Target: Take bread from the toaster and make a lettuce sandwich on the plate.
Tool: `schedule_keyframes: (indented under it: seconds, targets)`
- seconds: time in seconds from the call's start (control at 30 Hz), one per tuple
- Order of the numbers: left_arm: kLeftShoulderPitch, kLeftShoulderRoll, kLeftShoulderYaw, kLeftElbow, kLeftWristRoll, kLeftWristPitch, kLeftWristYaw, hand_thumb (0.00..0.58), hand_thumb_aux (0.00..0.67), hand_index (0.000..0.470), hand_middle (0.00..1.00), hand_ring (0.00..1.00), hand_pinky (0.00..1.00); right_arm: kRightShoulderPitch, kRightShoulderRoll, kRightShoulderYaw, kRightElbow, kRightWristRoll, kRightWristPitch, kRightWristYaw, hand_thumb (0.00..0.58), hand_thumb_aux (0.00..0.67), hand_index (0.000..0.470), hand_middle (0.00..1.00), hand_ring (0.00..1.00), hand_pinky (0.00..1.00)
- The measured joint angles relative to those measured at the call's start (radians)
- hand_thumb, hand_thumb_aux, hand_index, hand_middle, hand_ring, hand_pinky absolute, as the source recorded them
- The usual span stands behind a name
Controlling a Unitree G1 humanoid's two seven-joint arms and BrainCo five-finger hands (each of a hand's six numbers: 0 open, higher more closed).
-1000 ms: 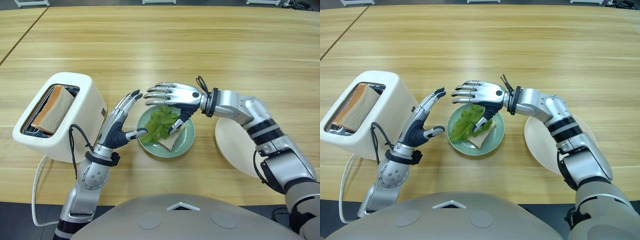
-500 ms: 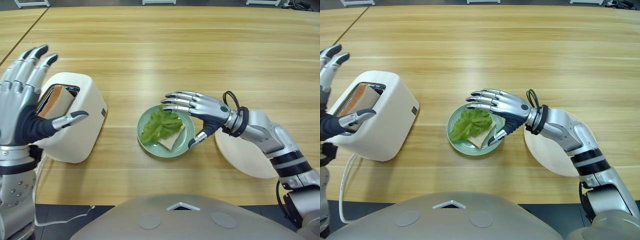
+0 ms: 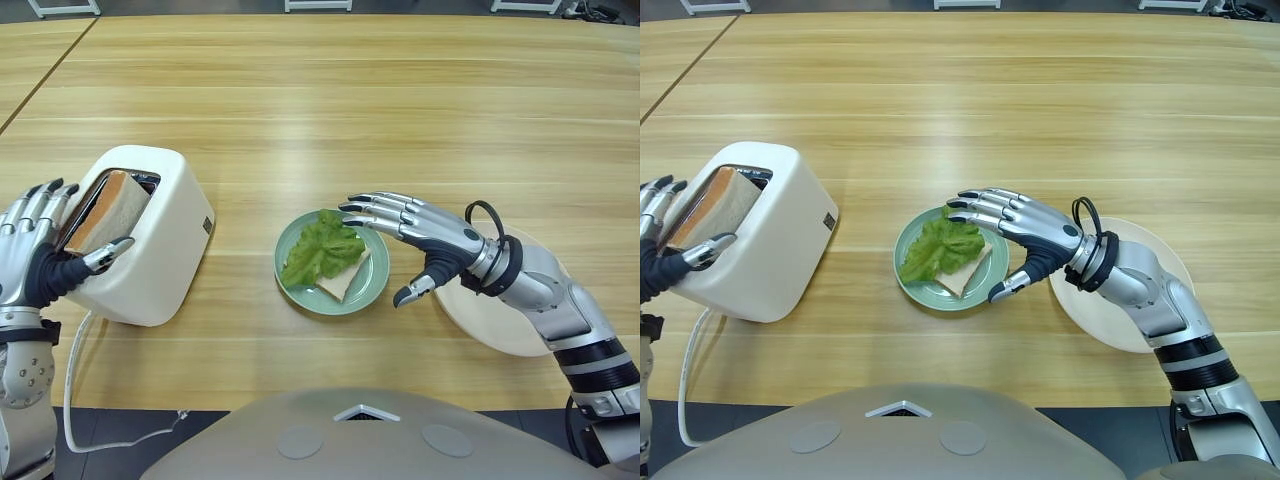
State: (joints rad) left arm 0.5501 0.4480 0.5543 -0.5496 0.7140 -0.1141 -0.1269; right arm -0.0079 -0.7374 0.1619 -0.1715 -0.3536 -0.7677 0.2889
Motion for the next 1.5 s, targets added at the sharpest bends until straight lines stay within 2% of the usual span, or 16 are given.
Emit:
schedule_keyframes:
  seconds: [0.03, 0.07, 0.4, 0.6, 0.7, 0.77, 0.87, 1.0, 1.3, 1.5]
  targets:
    - [-0.003, 0.001, -0.009, -0.002, -0.004, -0.002, -0.001, 0.546, 0.507, 0.356, 0.0, 0.0, 0.0, 0.0, 0.003, -0.002, 0.001, 0.0, 0.0, 0.001, 0.0, 0.0, 0.0, 0.0, 0.0, 0.0]
    - [-0.007, 0.001, -0.018, -0.002, -0.012, -0.005, -0.001, 0.58, 0.67, 0.47, 0.0, 0.0, 0.0, 0.0, 0.005, -0.004, 0.002, -0.001, 0.0, 0.002, 0.0, 0.0, 0.0, 0.0, 0.0, 0.0]
    - [-0.052, 0.005, -0.026, 0.009, -0.083, -0.021, 0.027, 0.58, 0.67, 0.47, 0.0, 0.0, 0.0, 0.001, 0.026, -0.012, 0.024, -0.04, -0.001, 0.007, 0.0, 0.0, 0.0, 0.0, 0.0, 0.0]
    - [-0.09, 0.012, 0.036, 0.02, -0.15, -0.059, 0.068, 0.58, 0.67, 0.47, 0.0, 0.0, 0.0, -0.003, 0.041, -0.013, 0.037, -0.04, -0.003, 0.007, 0.0, 0.0, 0.0, 0.0, 0.0, 0.0]
    - [-0.182, 0.053, 0.145, -0.028, -0.218, -0.052, 0.098, 0.58, 0.67, 0.47, 0.0, 0.0, 0.0, -0.025, 0.046, -0.016, 0.059, -0.04, -0.005, 0.002, 0.0, 0.0, 0.0, 0.0, 0.0, 0.0]
    - [-0.262, 0.063, 0.145, -0.094, -0.234, -0.042, 0.103, 0.58, 0.67, 0.47, 0.0, 0.0, 0.0, -0.037, 0.05, -0.029, 0.07, -0.04, -0.004, -0.006, 0.0, 0.0, 0.0, 0.0, 0.0, 0.0]
    - [-0.358, 0.069, 0.069, -0.167, -0.268, -0.021, 0.087, 0.58, 0.67, 0.47, 0.0, 0.0, 0.0, -0.044, 0.05, -0.056, 0.087, -0.041, -0.001, -0.022, 0.0, 0.0, 0.0, 0.0, 0.0, 0.0]
    - [-0.447, 0.037, -0.079, -0.216, -0.422, 0.08, 0.006, 0.58, 0.67, 0.47, 0.0, 0.0, 0.0, -0.069, 0.051, -0.077, 0.133, -0.06, 0.016, -0.044, 0.0, 0.0, 0.0, 0.0, 0.0, 0.0]
    - [-0.439, -0.114, -0.521, -0.192, -0.459, 0.167, -0.085, 0.58, 0.67, 0.47, 0.0, 0.0, 0.0, -0.12, 0.058, -0.096, 0.206, -0.105, 0.05, -0.103, 0.0, 0.0, 0.0, 0.0, 0.0, 0.0]
    - [-0.406, -0.182, -0.666, -0.003, -0.51, 0.186, -0.122, 0.58, 0.67, 0.47, 0.0, 0.0, 0.0, -0.175, 0.06, -0.122, 0.282, -0.16, 0.099, -0.177, 0.0, 0.0, 0.0, 0.0, 0.0, 0.0]
